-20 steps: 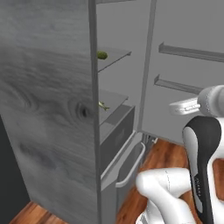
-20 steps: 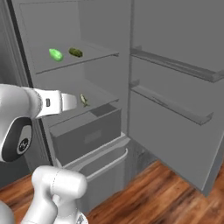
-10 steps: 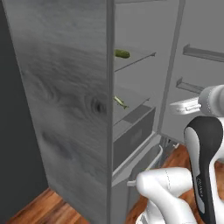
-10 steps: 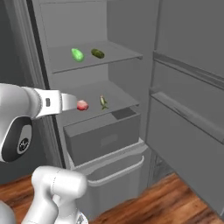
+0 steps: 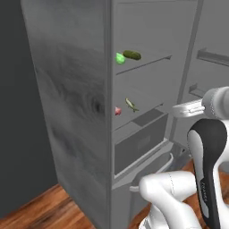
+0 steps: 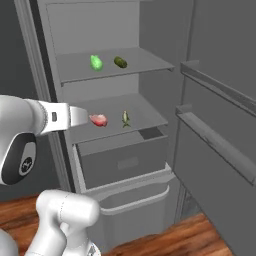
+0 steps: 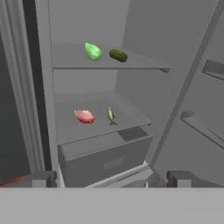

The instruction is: Gather the corn and cucumber from the fridge and place them on a tray on the dining counter. Then gather the steak and fish from the fridge and place them on the other tray.

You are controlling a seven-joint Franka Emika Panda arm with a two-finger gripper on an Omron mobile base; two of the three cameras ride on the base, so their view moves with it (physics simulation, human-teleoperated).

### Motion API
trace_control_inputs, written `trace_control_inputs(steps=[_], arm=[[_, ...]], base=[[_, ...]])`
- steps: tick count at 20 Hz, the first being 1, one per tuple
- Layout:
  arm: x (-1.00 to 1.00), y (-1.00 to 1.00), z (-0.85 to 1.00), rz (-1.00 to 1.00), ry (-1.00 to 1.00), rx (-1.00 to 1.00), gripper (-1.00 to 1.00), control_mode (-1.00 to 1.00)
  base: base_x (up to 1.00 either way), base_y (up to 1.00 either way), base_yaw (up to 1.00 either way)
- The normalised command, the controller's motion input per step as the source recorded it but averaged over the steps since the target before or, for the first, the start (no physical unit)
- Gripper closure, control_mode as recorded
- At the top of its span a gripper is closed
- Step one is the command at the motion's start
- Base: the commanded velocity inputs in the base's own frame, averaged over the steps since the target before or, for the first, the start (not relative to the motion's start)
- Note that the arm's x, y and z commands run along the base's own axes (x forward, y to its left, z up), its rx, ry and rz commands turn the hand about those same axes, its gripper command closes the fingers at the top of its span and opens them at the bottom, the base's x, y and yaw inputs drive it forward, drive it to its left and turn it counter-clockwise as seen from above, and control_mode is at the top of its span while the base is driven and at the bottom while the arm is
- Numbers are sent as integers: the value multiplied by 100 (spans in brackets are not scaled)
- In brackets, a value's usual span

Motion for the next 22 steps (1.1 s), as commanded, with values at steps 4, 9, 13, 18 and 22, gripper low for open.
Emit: trace_control_inputs(steps=[4, 9, 13, 18, 22], arm=[[0, 0, 0, 0, 0, 0, -100, 100], [0, 0, 0, 0, 0, 0, -100, 100], [0, 0, 0, 0, 0, 0, -100, 100], [0, 0, 0, 0, 0, 0, -100, 100], [0, 0, 0, 0, 0, 0, -100, 100]], base=[[-20, -58, 27], [-9, -48, 25], [0, -46, 18], [8, -47, 6], [15, -44, 6]])
